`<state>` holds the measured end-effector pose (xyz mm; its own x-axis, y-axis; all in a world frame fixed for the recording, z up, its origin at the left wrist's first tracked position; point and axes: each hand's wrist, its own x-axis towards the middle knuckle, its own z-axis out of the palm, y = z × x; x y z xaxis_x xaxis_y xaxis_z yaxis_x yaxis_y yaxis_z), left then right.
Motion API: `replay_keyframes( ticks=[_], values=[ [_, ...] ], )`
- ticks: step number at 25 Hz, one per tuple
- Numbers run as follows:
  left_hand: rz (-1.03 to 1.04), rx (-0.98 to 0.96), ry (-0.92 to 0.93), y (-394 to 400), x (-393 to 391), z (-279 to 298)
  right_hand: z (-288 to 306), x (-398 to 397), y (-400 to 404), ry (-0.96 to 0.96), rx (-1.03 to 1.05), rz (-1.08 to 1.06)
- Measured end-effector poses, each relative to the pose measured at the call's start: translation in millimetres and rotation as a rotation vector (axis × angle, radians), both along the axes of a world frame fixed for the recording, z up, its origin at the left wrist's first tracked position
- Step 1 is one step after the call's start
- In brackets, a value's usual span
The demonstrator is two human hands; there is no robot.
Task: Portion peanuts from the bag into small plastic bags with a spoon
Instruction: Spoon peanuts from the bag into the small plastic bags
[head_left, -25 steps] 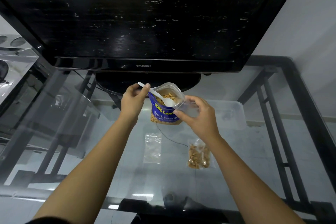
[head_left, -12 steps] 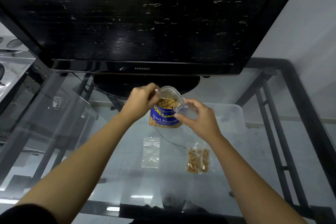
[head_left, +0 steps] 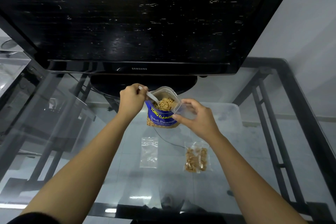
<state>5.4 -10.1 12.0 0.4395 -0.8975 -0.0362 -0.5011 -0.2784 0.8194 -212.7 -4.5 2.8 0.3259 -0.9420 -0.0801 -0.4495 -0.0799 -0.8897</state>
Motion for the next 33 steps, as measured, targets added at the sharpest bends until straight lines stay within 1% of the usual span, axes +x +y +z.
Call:
replay_keyframes(
  ticks=[13,15,19,23,25,27,29,33],
  values=[
    [-0.015,-0.046,-0.04,16,-19,10,1,1,1,-0.036,0.042,-0.009],
    [-0.004,-0.012,0.034,13,-18,9,2,0,0,-0.04,0.043,-0.01],
    [0.013,0.09,0.323,6,-13,4,2,-1,-1,-0.051,0.053,-0.015],
    [0.069,0.079,0.53,-1,8,1,0,11,-1,-0.072,0.073,-0.019],
    [0.113,0.078,0.575,-4,14,0,2,11,-2,-0.084,0.068,-0.056],
    [0.136,0.074,0.578,-6,18,0,4,9,-2,-0.062,0.015,-0.119],
    [0.153,0.062,0.59,-5,23,0,6,6,-3,0.016,-0.076,-0.155],
    [0.179,0.033,0.635,-8,28,3,11,4,-12,0.143,-0.181,-0.117]
  ],
)
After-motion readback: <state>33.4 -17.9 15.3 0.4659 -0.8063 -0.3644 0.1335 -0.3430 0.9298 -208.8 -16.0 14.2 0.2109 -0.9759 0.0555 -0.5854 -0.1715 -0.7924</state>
